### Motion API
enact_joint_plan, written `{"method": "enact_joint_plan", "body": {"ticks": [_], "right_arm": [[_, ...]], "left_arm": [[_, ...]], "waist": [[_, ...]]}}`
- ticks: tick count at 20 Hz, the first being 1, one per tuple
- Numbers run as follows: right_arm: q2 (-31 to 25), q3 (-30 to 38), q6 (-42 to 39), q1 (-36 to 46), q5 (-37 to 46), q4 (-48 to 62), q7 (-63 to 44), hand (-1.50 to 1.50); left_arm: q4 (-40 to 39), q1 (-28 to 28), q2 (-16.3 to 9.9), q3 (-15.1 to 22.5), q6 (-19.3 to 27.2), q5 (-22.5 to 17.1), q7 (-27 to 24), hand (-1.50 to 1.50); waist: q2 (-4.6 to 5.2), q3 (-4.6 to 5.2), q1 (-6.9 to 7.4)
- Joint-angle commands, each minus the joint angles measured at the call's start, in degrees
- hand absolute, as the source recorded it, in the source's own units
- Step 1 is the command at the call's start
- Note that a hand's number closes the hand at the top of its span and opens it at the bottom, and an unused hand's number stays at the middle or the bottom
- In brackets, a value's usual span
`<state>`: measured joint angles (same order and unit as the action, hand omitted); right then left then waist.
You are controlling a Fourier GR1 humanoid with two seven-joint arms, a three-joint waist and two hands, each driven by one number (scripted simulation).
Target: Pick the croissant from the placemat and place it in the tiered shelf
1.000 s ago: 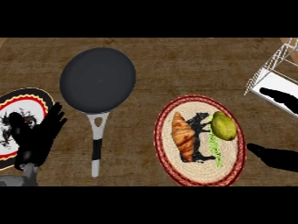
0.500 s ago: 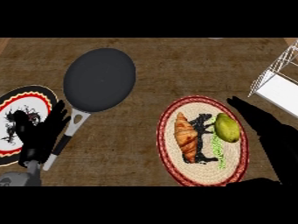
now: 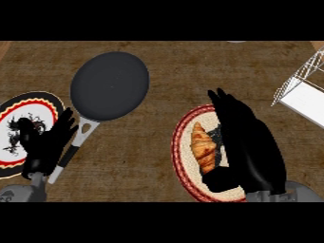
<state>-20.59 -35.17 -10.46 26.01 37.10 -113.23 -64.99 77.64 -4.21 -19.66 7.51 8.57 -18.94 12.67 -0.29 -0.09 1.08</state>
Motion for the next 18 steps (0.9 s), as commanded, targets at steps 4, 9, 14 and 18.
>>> {"method": "enact_joint_plan", "body": {"ticks": [4, 9, 14, 18], "right_arm": [[10.36, -3.04, -3.2, 4.05, 6.82, 13.23, -12.18, -1.5], [12.4, -3.8, -7.22, 2.94, 8.45, 15.41, -11.87, -1.5], [19.14, -5.71, -5.32, 2.61, 14.14, 24.42, -14.03, -1.5], [19.54, -4.35, -6.7, 2.34, 18.09, 23.66, -14.12, -1.5]], "left_arm": [[-0.19, 1.87, -0.2, -0.1, -1.07, -0.04, 0.93, 0.0], [-3.21, 1.71, -0.85, -1.66, -2.08, -0.03, 0.18, 0.0], [-0.38, 2.29, 1.03, -0.23, -0.06, 0.92, 1.84, 0.0], [0.12, 0.5, 1.07, -1.16, 0.33, 0.73, 3.45, 0.0]], "waist": [[0.24, 0.18, -0.06], [0.22, 0.18, -1.05], [0.23, 0.17, -0.59], [0.11, 0.14, -1.17]]}}
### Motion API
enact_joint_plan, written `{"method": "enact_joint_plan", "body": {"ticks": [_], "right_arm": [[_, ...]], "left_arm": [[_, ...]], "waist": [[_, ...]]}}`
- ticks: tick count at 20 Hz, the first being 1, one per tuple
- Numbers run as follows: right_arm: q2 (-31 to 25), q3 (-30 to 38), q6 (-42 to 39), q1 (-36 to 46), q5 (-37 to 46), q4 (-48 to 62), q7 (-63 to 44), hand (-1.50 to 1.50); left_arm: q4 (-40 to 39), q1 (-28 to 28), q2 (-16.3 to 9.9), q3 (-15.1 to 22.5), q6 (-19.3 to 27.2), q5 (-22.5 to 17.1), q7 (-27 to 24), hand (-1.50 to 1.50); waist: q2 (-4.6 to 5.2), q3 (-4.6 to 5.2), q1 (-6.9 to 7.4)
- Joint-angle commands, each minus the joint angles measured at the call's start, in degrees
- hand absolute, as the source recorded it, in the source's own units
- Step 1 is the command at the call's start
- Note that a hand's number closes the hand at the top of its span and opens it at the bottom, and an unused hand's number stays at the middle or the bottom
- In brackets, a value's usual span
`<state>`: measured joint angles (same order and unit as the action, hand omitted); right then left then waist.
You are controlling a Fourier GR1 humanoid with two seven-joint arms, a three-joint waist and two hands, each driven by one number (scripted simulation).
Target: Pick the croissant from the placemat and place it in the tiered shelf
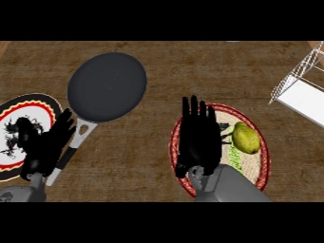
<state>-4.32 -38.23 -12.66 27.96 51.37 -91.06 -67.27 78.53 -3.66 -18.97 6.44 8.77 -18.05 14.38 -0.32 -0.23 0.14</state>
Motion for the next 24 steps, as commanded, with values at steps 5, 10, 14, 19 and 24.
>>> {"method": "enact_joint_plan", "body": {"ticks": [5, 10, 14, 19, 24], "right_arm": [[4.08, 0.74, -3.77, -2.05, 7.6, 3.78, -8.77, -1.5], [4.23, 0.04, -0.78, -3.8, 9.54, 6.85, -6.84, -1.5], [4.26, 0.32, -0.45, -2.55, 9.72, 9.92, -6.74, -1.5], [4.27, 2.13, 2.12, -3.32, 14.73, 13.29, -4.68, -1.5], [3.38, 5.46, 4.03, -4.72, 17.35, 15.81, 1.43, -1.5]], "left_arm": [[2.1, 4.09, -0.71, -0.38, -0.53, 0.42, 1.58, 0.0], [-1.56, 1.98, 1.38, -0.57, -1.39, 1.27, -0.97, 0.0], [-7.25, -0.88, 2.52, -1.65, -2.57, 1.57, -3.87, 0.0], [-2.21, 1.2, 0.66, -2.35, -3.28, 0.73, 0.08, 0.0], [-3.06, 0.75, 2.34, -1.72, -2.71, 2.74, -0.53, 0.0]], "waist": [[0.13, 0.24, 0.2], [0.31, 0.26, 0.1], [0.48, 0.3, -0.22], [0.36, 0.25, 0.15], [0.36, 0.24, -0.06]]}}
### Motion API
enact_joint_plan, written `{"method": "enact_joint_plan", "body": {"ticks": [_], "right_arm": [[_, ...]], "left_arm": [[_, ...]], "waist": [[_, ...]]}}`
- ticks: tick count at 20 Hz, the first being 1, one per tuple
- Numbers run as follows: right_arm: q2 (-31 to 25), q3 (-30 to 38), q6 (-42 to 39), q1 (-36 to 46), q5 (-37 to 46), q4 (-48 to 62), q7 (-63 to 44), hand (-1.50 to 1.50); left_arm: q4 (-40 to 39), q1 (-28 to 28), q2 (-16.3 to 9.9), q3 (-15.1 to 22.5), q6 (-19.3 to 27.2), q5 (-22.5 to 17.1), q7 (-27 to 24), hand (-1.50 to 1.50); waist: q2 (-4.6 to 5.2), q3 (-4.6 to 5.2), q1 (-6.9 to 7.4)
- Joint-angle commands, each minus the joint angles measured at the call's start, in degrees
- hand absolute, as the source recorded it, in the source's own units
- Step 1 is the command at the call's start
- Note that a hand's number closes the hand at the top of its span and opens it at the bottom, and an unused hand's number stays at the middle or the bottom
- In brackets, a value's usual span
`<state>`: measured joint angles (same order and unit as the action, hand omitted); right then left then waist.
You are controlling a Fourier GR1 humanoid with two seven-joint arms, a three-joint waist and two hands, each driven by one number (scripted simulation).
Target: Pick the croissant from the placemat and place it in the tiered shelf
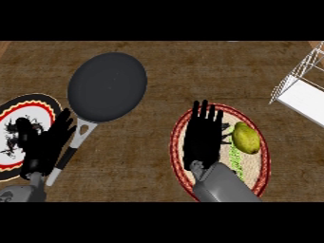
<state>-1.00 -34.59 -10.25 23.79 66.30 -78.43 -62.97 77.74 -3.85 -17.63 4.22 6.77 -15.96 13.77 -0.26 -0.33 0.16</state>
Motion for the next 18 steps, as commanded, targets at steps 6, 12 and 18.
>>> {"method": "enact_joint_plan", "body": {"ticks": [6, 12, 18], "right_arm": [[0.96, 1.13, 7.07, 1.26, 1.06, 9.15, -1.14, -1.5], [0.97, 1.71, 7.94, -2.9, 1.68, 8.72, 3.79, -1.5], [0.49, 3.03, 1.81, -0.86, -2.18, 14.64, 12.61, 1.5]], "left_arm": [[-2.39, 2.67, 0.42, -1.94, -2.83, 0.85, -1.07, 0.0], [-2.45, 2.24, 0.86, -3.08, -4.65, 1.49, -1.24, 0.0], [1.23, 0.96, 2.94, -1.25, -0.95, 2.56, 3.09, 0.0]], "waist": [[0.34, 0.33, 0.41], [0.26, 0.33, 0.09], [0.32, 0.3, 0.42]]}}
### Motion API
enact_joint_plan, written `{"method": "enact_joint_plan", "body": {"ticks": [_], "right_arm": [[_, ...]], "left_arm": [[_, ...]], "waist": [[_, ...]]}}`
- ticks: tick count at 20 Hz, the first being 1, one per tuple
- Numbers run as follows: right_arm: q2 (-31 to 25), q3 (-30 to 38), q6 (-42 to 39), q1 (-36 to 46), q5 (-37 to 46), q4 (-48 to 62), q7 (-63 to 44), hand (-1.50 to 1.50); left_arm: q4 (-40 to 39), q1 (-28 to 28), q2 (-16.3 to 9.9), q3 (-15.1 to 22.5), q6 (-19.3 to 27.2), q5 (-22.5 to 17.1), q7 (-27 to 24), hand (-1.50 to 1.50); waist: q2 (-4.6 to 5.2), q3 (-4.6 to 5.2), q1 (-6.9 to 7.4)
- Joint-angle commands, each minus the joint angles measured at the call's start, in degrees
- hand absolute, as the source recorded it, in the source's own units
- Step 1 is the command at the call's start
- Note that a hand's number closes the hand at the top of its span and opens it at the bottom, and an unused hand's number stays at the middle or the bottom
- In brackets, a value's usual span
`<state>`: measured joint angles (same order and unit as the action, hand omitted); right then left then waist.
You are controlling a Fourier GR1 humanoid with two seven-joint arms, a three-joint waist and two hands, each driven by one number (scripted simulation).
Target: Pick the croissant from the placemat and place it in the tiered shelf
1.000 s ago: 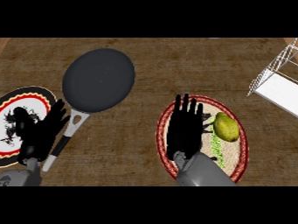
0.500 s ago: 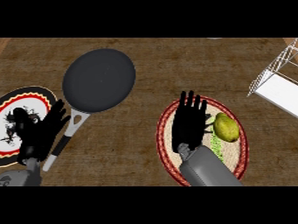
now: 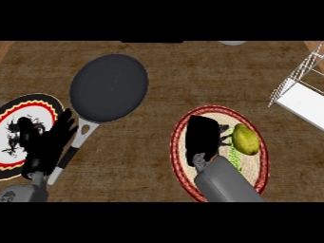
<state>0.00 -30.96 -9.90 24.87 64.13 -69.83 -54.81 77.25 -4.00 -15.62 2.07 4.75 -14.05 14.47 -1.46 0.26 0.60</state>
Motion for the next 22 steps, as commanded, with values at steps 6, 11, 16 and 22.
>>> {"method": "enact_joint_plan", "body": {"ticks": [6, 11, 16, 22], "right_arm": [[-0.03, -5.48, 4.84, -3.48, 0.69, 1.32, 5.14, 1.5], [-3.4, 3.65, 6.88, -6.7, -6.44, -10.29, 3.11, 1.5], [-5.97, 20.18, 10.16, -4.43, -17.63, -19.19, 4.33, 1.5], [-8.93, 19.27, 7.69, -3.13, -10.51, -37.19, -4.64, 1.5]], "left_arm": [[-0.9, -0.84, 0.56, -0.37, 0.77, 1.46, 2.54, 0.0], [0.59, 2.36, -1.71, -2.67, -2.12, -0.89, 1.74, 0.0], [0.3, 3.89, 0.91, -1.39, 0.42, 0.89, 0.01, 0.0], [1.53, 5.04, 1.82, -0.12, 0.25, 1.95, -0.06, 0.0]], "waist": [[1.47, -0.27, -0.54], [1.17, -0.29, -1.42], [1.06, -0.29, -2.48], [0.85, -0.19, -1.75]]}}
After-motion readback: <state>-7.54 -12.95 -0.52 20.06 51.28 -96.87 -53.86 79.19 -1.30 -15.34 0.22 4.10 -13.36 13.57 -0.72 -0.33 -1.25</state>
